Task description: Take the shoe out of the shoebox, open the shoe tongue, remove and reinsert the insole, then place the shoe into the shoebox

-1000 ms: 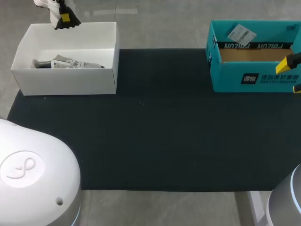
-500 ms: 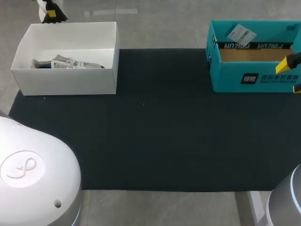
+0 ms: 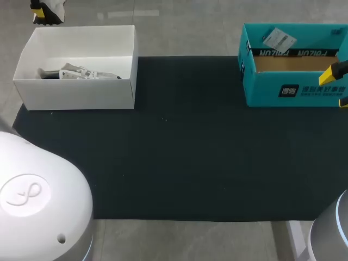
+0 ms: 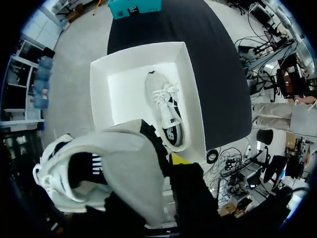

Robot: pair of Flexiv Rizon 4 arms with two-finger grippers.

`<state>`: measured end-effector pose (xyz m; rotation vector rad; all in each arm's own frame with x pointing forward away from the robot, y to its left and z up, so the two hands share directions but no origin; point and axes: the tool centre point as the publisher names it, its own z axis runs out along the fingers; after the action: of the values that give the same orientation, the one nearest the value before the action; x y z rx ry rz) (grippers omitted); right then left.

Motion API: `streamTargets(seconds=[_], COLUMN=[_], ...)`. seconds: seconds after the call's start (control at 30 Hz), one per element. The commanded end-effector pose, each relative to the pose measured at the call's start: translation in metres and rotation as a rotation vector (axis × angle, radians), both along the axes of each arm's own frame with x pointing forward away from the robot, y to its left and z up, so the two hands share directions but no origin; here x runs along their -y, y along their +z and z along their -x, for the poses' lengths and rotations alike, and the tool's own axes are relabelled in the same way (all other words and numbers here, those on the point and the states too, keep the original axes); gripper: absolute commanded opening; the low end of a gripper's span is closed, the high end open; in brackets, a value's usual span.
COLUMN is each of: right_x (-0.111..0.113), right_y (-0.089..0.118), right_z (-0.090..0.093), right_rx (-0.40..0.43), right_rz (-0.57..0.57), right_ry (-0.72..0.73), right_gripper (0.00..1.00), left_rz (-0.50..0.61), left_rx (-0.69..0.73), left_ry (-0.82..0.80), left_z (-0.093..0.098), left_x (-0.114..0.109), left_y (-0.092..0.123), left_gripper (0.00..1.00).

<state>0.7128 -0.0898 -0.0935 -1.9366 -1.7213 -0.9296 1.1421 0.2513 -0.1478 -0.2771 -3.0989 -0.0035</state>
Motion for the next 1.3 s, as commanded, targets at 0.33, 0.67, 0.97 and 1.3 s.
streamTargets(seconds=[0.33, 0.67, 0.97, 1.3], right_x=[0.0, 0.0, 0.0, 0.0], right_y=[0.0, 0.0, 0.0, 0.0], right_z=[-0.002, -0.002, -0.002, -0.002], right_rx=[-0.004, -0.004, -0.004, -0.004], right_rz=[0.001, 0.001, 0.001, 0.001], right_ry=[0.002, 0.002, 0.002, 0.002], right_gripper=[1.0, 1.0, 1.0, 1.0], left_rz=[0.021, 0.072, 0.098, 0.098], left_rx=[-0.111, 0.119, 0.013, 0.013], left_ry=[-0.099, -0.267, -0.556, -0.556], left_z=[-0.011, -0.028, -0.042, -0.042], left_x=[-0.005, -0.007, -0.013, -0.013], left_y=[0.005, -0.008, 0.001, 0.001], left_gripper=[0.0, 0.0, 0.0, 0.0])
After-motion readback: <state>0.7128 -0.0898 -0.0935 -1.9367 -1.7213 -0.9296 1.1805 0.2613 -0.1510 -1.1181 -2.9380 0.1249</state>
